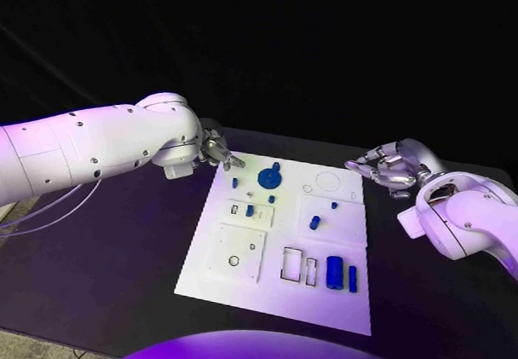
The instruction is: Assemble the parts on the task board
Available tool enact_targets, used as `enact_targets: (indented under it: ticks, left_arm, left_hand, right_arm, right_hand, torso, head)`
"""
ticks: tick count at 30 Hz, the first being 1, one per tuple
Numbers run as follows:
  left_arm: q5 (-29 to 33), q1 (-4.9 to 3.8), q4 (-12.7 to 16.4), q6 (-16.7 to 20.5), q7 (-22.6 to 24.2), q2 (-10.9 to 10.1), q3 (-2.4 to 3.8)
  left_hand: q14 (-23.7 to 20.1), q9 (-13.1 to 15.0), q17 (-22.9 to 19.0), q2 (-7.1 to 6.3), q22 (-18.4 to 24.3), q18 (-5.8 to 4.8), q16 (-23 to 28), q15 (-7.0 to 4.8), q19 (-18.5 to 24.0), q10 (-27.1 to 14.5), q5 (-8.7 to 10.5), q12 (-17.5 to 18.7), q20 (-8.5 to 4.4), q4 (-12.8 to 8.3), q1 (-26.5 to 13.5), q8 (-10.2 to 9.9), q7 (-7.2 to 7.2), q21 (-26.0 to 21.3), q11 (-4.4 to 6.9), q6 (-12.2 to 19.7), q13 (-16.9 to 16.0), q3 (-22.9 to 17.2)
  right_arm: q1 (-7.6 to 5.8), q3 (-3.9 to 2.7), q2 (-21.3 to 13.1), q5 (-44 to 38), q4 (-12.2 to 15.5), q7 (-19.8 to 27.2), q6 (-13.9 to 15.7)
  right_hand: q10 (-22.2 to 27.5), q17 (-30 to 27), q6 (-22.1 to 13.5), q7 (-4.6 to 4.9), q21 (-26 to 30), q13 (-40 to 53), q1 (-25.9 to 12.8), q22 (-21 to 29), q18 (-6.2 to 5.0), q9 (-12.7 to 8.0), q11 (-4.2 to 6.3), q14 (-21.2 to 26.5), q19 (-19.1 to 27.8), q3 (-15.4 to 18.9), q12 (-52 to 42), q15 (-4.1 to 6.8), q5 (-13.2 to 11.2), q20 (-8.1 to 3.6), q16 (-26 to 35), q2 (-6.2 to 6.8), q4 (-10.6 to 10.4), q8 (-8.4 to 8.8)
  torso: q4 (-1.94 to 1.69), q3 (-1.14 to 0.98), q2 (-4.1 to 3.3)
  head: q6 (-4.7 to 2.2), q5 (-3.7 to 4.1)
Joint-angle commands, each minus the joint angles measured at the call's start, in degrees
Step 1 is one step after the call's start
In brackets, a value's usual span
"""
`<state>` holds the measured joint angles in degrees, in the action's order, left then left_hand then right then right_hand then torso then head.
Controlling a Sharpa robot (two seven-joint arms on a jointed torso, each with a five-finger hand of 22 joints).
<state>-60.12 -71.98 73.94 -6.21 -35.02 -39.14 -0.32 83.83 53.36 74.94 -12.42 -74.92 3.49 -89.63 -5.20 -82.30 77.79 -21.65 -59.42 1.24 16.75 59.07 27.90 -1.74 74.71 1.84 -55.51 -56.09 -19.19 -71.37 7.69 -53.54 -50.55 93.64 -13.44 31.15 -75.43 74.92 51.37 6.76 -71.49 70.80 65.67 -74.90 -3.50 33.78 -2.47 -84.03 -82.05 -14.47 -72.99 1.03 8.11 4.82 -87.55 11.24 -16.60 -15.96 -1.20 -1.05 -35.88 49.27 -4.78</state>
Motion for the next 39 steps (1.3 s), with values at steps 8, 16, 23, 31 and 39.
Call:
enact_targets:
  ticks: [8,16,23,31,39]
  left_arm:
    - [-4.9,-0.19,-5.1,-4.6,1.4,3.3,-0.85]
    - [-6.0,-0.16,-7.4,-5.5,2.2,4.9,-1.75]
    - [-5.7,0.01,-8.4,-6.0,2.6,5.9,-2.21]
    - [-5.0,0.11,-8.9,-6.5,2.9,6.6,-2.43]
    - [-4.7,0.24,-9.4,-7.1,3.1,7.2,-2.65]
  left_hand:
    - [6.2,-0.6,15.1,-0.07,-10.3,-0.08,-0.4,0.57,0.1,-0.7,1.15,0.3,0.55,0.0,0.7,-1.2,-0.47,-0.6,-0.15,0.9,0.1,1.1]
    - [6.2,-1.8,15.1,0.43,-10.2,0.02,-0.4,1.07,0.5,-2.3,2.51,2.5,0.95,0.0,0.8,-2.8,-1.13,-1.3,-0.74,2.3,2.2,2.3]
    - [6.2,-2.0,15.1,0.66,-10.3,0.0,-0.4,1.13,0.4,-2.4,2.58,2.6,1.01,0.0,0.9,-3.0,-1.2,-1.2,-0.8,2.4,2.3,2.4]
    - [6.2,-2.3,15.1,1.13,-10.3,0.0,-0.4,1.21,0.4,-2.4,2.17,2.5,1.1,0.0,1.3,-3.2,-1.24,-1.2,-0.87,2.4,2.2,2.3]
    - [6.2,-3.0,15.1,2.01,-10.3,0.01,-0.4,1.27,0.4,-2.5,1.3,2.4,1.24,-0.2,3.2,-3.5,-1.22,-1.2,-0.88,2.0,2.2,1.9]
  right_arm:
    - [0.04,0.0,0.2,-0.3,0.2,0.3,-0.4]
    - [0.04,-0.01,0.3,-0.4,0.2,0.5,-0.3]
    - [0.03,-0.01,0.4,-0.4,0.2,0.5,-0.3]
    - [0.03,-0.01,0.5,-0.4,0.1,0.5,-0.3]
    - [0.03,-0.01,0.6,-0.4,0.1,0.5,-0.4]
  right_hand:
    - [0.0,10.3,-0.4,-0.06,0.2,0.0,0.2,-9.2,-0.41,0.1,0.18,-4.7,0.2,0.3,0.0,0.5,0.4,-0.1,0.2,-0.55,0.0,-0.24]
    - [0.3,10.1,-0.5,-0.06,0.5,-0.3,0.4,-9.1,-0.47,0.2,0.17,-4.7,0.3,0.4,0.2,0.51,0.7,-0.11,0.3,-0.53,0.1,-0.25]
    - [0.3,10.1,-0.5,-0.06,0.5,-0.3,0.4,-9.1,-0.47,0.2,0.17,-4.7,0.3,0.4,0.2,0.51,0.7,-0.11,0.3,-0.53,0.1,-0.25]
    - [0.3,10.1,-0.5,-0.06,0.5,-0.3,0.4,-9.1,-0.47,0.2,0.17,-4.7,0.3,0.4,0.2,0.51,0.7,-0.11,0.3,-0.53,0.1,-0.25]
    - [0.3,10.1,-0.6,-0.04,0.7,-0.3,0.5,-9.1,-0.49,0.2,0.16,-4.6,0.4,0.5,0.3,0.5,0.9,-0.11,0.3,-0.55,0.0,-0.23]
  torso:
    - [0.07,0.04,-0.11]
    - [0.08,0.02,-0.13]
    - [0.1,-0.02,-0.1]
    - [0.01,0.02,-0.07]
    - [0.06,0.05,-0.05]
  head:
    - [0.17,-0.15]
    - [0.49,-0.12]
    - [0.68,-0.26]
    - [0.73,-0.18]
    - [0.73,-0.25]
